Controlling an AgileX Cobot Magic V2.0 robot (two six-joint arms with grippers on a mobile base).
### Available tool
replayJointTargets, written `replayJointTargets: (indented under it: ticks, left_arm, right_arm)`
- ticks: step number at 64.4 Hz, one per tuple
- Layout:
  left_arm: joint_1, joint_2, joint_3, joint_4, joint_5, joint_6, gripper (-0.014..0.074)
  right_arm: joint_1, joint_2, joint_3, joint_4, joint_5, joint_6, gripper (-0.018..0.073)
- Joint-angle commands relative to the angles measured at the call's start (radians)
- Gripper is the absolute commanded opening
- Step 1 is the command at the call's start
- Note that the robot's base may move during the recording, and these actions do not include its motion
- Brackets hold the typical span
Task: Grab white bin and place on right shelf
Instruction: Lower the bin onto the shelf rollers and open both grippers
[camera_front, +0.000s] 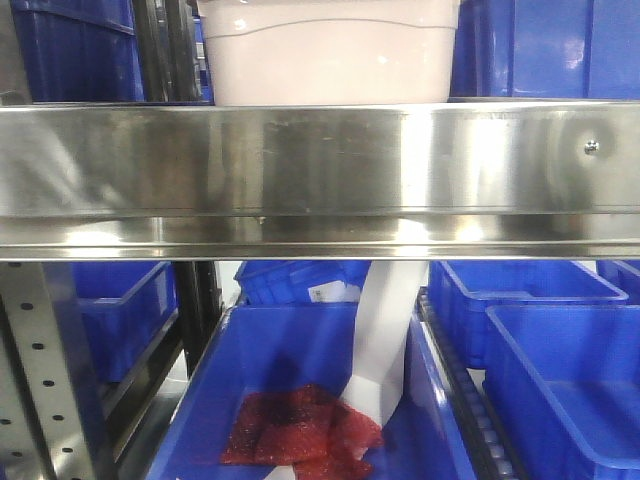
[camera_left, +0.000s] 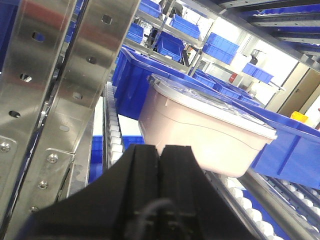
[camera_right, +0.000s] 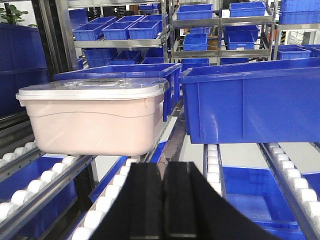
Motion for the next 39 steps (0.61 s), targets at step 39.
replayJointTargets:
  ticks: [39]
  left_arm:
    - [-0.113,0.001,-0.03,0.047,-0.015,0.017,-0.0117]
  right_arm:
    - [0.002,0.0,-0.027,0.015,-0.082,-0.013,0.003]
